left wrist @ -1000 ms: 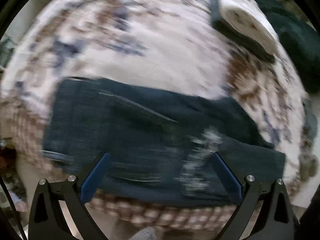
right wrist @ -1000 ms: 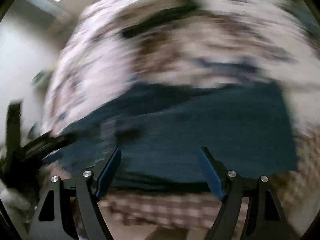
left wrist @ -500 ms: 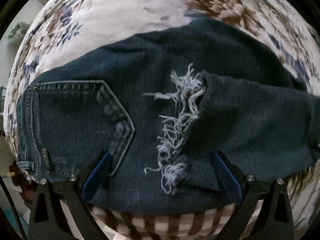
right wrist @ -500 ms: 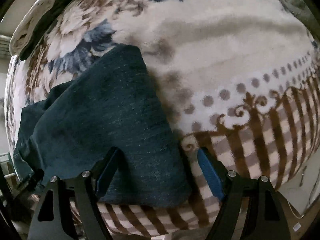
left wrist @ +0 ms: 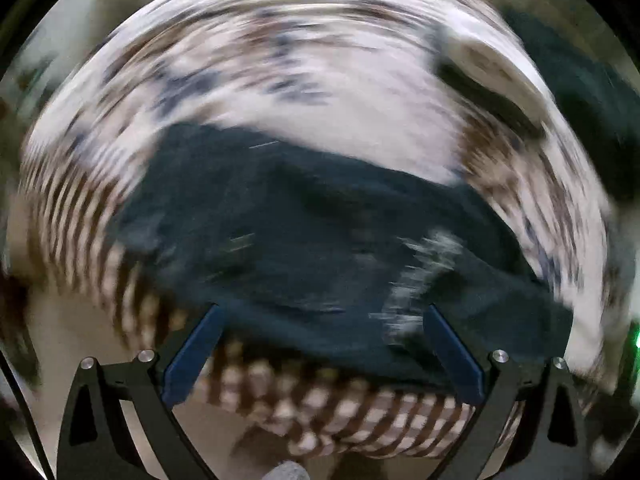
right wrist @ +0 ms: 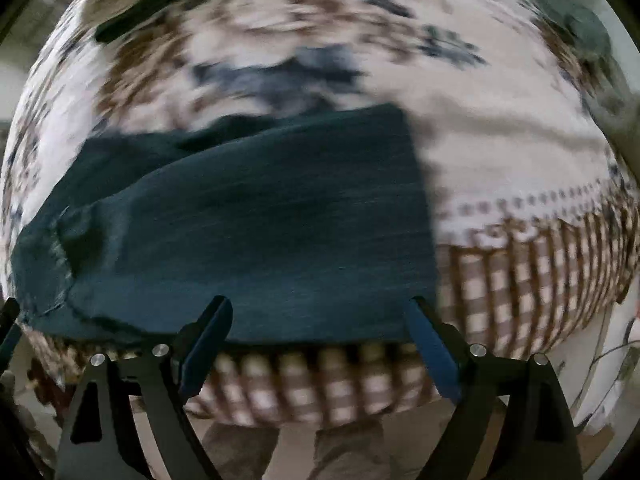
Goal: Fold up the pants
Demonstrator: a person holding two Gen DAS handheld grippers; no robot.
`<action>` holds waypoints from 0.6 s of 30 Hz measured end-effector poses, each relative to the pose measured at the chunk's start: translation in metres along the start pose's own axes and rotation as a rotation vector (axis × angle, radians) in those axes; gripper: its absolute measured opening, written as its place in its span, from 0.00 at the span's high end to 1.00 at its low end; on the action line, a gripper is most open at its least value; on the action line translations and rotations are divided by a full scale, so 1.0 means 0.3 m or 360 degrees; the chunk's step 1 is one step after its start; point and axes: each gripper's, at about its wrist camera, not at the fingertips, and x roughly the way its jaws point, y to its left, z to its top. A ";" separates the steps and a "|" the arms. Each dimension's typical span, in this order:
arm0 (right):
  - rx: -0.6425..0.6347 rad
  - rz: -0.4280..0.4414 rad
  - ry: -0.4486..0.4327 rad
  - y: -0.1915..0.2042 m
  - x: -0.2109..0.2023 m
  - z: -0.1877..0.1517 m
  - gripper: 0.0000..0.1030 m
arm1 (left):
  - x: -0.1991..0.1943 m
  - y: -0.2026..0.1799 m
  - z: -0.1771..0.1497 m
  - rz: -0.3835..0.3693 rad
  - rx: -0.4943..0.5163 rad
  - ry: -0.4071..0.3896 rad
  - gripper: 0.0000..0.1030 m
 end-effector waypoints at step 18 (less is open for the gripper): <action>-0.0175 -0.0001 0.0117 0.315 0.129 0.151 0.12 | 0.250 0.562 -0.096 -0.0728 -0.1369 -0.0130 0.37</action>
